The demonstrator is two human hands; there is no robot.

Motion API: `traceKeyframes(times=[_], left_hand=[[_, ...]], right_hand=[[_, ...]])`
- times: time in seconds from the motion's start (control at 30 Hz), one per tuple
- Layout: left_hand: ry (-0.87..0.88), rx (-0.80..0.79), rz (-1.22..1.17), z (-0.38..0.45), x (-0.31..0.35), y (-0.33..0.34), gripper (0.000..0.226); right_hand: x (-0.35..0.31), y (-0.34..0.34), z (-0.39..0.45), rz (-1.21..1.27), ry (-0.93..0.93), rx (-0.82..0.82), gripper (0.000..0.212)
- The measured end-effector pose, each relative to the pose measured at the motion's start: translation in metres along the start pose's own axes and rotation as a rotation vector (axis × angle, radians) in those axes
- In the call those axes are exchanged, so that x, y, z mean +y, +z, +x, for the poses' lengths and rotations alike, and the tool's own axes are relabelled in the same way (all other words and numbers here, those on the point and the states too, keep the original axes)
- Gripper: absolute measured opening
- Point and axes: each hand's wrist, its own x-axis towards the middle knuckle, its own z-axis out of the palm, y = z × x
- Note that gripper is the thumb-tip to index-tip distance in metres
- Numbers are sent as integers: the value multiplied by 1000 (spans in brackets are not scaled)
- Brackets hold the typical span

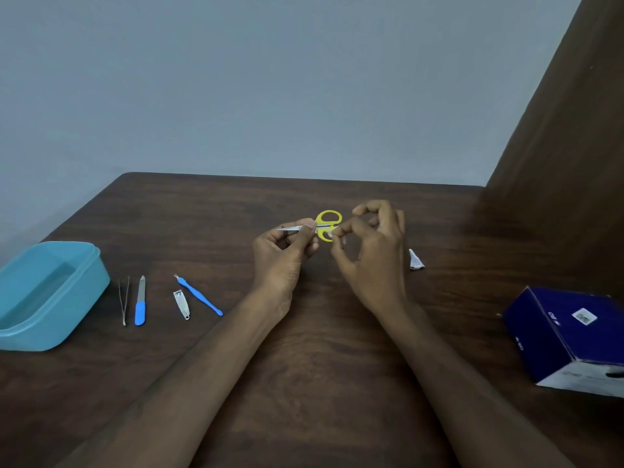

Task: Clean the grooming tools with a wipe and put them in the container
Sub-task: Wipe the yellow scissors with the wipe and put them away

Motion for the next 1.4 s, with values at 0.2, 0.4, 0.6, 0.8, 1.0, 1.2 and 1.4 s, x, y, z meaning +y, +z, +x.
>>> traceKeyframes(times=[0.2,0.4,0.6,0.8,1.0,1.2,1.4], left_hand=[[16,31,-11,2,-1,-1,3],[42,22,41,2,-2,0,5],[77,-90,143,-2,-4,0,4],[128,-142,214,-2,-7,0,5],[151,-149,237,-2,-7,0,5],[169,-153,250,-2,-7,0,8],[197,-154,265,-1,-9,0,9]], right_hand=[[-4,1,-2,14,-87,-53,4],[7,-4,3,48,28,112,4],[-5,5,0,16,-113,73,6],[4,3,2,4,-83,79,7],[9,1,5,-53,-47,101,8],[1,4,2,-82,-82,50,10],[-1,4,2,-64,-81,27,12]])
